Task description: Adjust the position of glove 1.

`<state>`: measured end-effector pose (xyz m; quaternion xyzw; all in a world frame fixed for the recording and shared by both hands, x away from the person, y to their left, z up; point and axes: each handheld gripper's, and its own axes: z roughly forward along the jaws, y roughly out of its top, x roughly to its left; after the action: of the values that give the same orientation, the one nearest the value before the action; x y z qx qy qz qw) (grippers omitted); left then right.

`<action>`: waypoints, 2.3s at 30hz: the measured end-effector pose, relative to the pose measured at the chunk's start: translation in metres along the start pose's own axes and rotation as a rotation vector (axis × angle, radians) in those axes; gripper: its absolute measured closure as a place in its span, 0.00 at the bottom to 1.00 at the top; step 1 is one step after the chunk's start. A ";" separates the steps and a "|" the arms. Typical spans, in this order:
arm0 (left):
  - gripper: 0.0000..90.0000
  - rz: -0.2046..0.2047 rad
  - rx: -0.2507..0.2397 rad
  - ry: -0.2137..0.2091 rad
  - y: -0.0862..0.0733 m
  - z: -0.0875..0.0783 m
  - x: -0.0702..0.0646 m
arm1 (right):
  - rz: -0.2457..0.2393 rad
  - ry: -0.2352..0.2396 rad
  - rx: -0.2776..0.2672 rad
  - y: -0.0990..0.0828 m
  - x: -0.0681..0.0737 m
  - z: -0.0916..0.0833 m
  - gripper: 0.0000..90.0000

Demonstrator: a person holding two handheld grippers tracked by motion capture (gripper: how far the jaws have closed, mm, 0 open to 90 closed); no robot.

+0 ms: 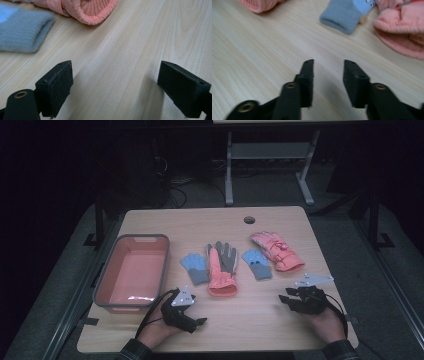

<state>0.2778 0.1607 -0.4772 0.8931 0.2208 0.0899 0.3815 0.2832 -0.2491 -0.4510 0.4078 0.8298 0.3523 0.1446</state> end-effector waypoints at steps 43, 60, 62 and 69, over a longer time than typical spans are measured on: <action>0.14 0.008 0.006 0.002 0.000 0.000 0.000 | -0.039 0.049 -0.030 0.081 -0.039 0.077 1.00; 0.14 0.010 0.005 0.001 0.000 0.000 0.000 | -0.064 0.075 0.051 0.075 -0.033 0.089 1.00; 0.14 0.010 0.005 0.001 0.000 0.000 0.000 | -0.061 0.087 0.056 0.074 -0.030 0.087 1.00; 0.14 0.005 0.005 -0.005 0.000 -0.001 -0.001 | -0.089 0.108 0.076 0.071 -0.019 0.081 1.00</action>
<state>0.2768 0.1610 -0.4770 0.8947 0.2180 0.0877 0.3798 0.3784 -0.1962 -0.4599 0.3560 0.8665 0.3355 0.0995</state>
